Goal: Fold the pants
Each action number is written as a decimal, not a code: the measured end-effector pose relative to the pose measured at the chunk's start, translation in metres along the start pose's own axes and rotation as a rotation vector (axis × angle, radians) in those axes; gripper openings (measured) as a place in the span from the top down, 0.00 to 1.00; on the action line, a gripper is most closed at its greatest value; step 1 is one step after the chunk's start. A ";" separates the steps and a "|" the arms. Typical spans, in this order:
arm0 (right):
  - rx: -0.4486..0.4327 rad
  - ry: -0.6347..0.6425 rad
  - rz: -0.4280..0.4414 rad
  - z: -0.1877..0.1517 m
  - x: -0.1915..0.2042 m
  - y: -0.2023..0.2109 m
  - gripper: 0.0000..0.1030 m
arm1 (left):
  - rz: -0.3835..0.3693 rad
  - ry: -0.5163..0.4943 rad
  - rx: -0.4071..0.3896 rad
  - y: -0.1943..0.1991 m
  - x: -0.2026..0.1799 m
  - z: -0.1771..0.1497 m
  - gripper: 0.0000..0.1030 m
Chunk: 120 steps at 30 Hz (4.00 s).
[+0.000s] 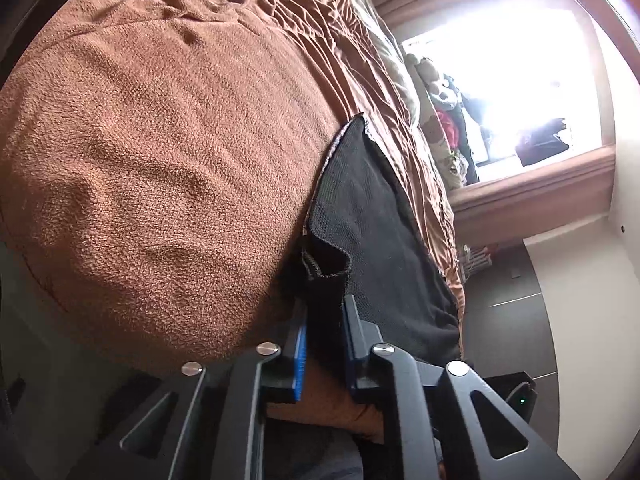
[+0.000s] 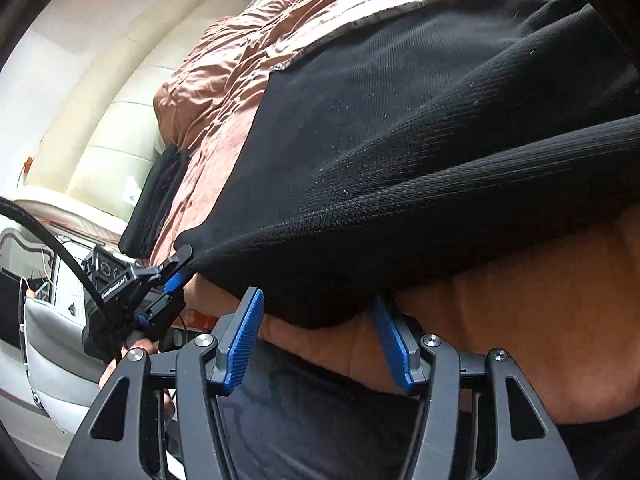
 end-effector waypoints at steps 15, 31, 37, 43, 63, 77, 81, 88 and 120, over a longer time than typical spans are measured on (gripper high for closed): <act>-0.043 -0.030 0.052 -0.014 0.002 0.024 0.99 | -0.024 0.006 -0.022 0.009 -0.007 0.002 0.92; -0.009 0.063 -0.027 -0.028 0.003 0.031 0.99 | -0.045 0.061 -0.039 0.024 0.005 -0.010 0.69; -0.097 0.143 -0.097 -0.009 0.017 0.046 0.99 | -0.070 0.073 -0.028 0.014 0.000 -0.014 0.59; -0.134 0.177 -0.154 0.003 0.022 0.037 0.99 | -0.066 0.092 0.001 -0.004 -0.001 -0.019 0.59; -0.049 0.214 -0.192 -0.001 0.023 0.021 0.99 | -0.032 0.103 -0.055 -0.009 0.009 -0.019 0.85; 0.001 0.182 -0.282 0.060 0.005 -0.004 0.95 | -0.019 0.185 -0.106 -0.002 0.013 -0.023 0.86; 0.033 0.147 -0.336 0.074 -0.012 -0.023 0.95 | 0.002 0.206 -0.117 0.001 0.016 -0.026 0.89; 0.053 0.114 -0.365 0.112 -0.026 -0.051 0.95 | 0.020 0.230 -0.127 0.003 0.019 -0.030 0.89; -0.007 0.226 -0.566 0.225 -0.037 -0.129 0.96 | 0.116 0.238 -0.145 -0.011 0.011 -0.022 0.89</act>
Point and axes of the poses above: each gripper's, at about its wrist camera, not at the fingertips, and y roughly against the way its jaws point, x to its left, z to its top, the point moved 6 cm from there along -y, roughly the way its jaws point, and after that the axes turned 3 degrees about -x, right-handed, at the moved point
